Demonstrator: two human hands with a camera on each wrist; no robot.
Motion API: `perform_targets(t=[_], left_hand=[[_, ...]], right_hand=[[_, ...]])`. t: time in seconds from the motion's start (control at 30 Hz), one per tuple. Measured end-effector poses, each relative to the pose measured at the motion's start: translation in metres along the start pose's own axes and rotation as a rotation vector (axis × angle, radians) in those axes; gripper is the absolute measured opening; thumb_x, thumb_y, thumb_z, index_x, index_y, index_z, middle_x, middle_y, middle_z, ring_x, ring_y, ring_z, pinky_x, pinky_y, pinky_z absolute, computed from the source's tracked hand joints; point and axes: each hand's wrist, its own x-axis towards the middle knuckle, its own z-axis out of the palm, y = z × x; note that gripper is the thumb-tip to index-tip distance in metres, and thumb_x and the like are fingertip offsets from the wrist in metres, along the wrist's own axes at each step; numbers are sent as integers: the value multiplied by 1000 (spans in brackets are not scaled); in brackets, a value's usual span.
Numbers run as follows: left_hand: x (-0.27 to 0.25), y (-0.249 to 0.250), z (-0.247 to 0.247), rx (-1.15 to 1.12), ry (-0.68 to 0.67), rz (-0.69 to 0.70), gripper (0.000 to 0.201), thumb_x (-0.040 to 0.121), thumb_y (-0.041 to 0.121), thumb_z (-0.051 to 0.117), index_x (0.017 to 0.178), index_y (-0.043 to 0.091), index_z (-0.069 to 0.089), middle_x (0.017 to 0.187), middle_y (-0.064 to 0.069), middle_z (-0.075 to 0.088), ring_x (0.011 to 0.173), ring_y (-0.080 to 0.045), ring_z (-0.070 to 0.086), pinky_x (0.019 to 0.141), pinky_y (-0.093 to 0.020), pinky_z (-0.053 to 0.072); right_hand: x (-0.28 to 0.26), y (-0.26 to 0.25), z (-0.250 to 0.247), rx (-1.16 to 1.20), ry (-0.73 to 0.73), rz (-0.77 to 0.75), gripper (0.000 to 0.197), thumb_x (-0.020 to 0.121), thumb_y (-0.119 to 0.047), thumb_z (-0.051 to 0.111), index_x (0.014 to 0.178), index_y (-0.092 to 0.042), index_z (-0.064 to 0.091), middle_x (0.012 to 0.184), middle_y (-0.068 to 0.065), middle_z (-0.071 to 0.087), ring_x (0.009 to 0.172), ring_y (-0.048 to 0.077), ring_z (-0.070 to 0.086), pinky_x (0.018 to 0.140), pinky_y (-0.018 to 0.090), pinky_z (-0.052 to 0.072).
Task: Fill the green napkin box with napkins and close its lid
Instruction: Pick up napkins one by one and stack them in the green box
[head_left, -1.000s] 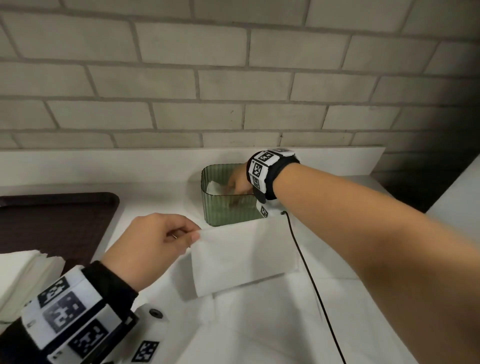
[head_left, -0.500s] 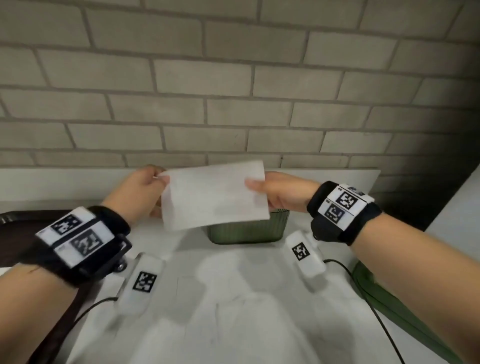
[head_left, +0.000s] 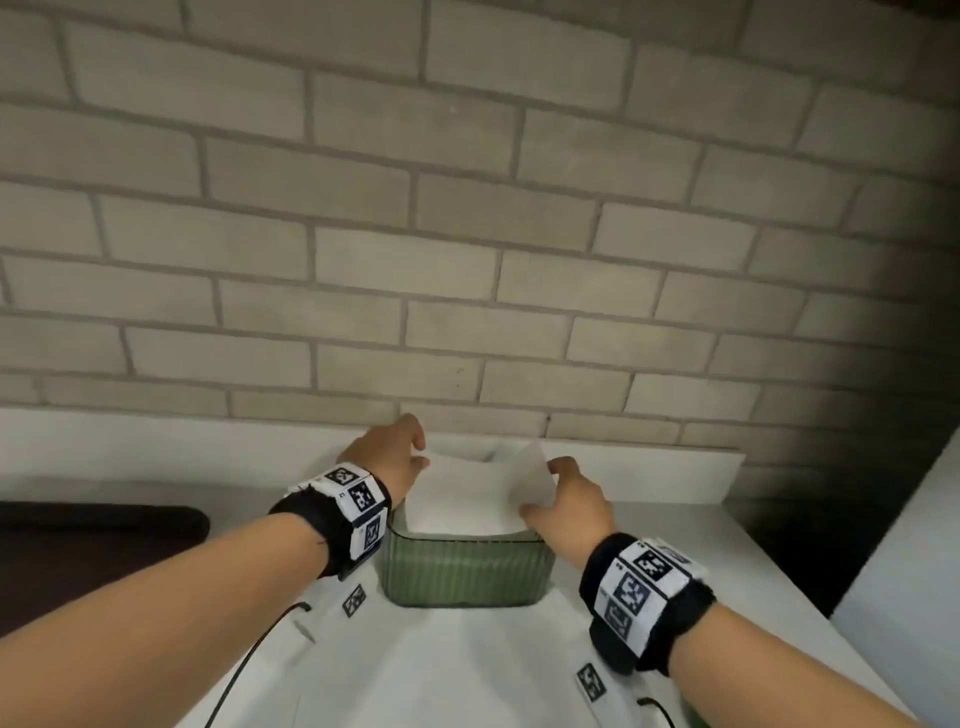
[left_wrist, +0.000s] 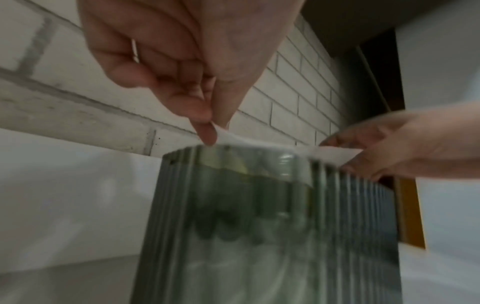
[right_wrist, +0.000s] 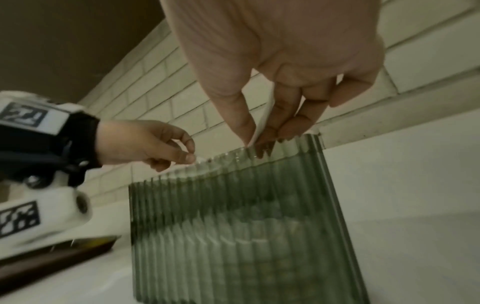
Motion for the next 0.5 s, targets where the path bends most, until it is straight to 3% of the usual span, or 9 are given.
perform_targets(t=[0.1,0.27,0.37,0.5], left_hand=[[4,-3,4,261,-52,26,14,95,35,47,104,27,55,108,5,65,100,-18,61,89,-30,43],[13,-2,8,484,-124,43,18,93,31,50,107,27,61,111,7,65,108,-16,58,99,-34,28],[11,2,8,555,-125,68,21,91,31,53,110,25,60,113,5,64,108,-17,57,98,-34,27],[5,11,7,586,-156,105,29,91,36,52,114,20,58,116,-2,55,109,-23,54,97,-35,31]], right_hand=[[0,0,7,-221,-30,-59,51,82,-22,54,128,-20,33,106,-2,65,102,23,60,86,32,29],[-4,-5,11,-394,-36,-118,54,85,-23,47,135,-17,29,106,1,62,104,24,55,88,35,27],[-14,-9,9,-593,10,-179,48,87,-26,43,134,-17,38,119,4,50,111,25,47,93,39,30],[-26,-10,4,-596,88,-265,43,86,-20,42,129,-20,46,124,2,44,113,24,44,95,38,29]])
